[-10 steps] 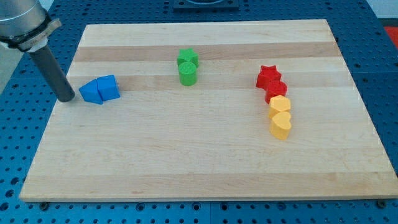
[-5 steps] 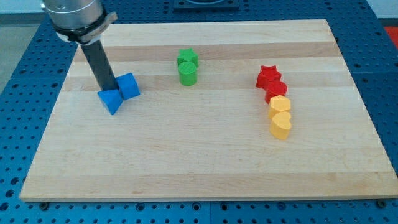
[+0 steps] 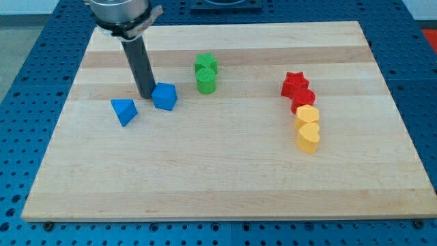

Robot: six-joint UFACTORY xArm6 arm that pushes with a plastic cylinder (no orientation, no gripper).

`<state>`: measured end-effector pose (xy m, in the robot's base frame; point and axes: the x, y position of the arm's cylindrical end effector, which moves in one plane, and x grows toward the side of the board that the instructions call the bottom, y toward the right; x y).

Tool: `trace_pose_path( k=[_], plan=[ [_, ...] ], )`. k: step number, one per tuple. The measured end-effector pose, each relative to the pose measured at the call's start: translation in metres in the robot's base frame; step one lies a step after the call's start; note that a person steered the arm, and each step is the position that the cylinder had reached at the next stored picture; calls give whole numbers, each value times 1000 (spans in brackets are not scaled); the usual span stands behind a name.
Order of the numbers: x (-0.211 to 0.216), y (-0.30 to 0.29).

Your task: Move blue cube to the bottom of green circle

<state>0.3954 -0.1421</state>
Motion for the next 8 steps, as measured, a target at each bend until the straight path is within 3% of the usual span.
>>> trace_pose_path(
  k=[4,6,8],
  plan=[
    [7,47],
    [59,40],
    [59,80]
  ],
)
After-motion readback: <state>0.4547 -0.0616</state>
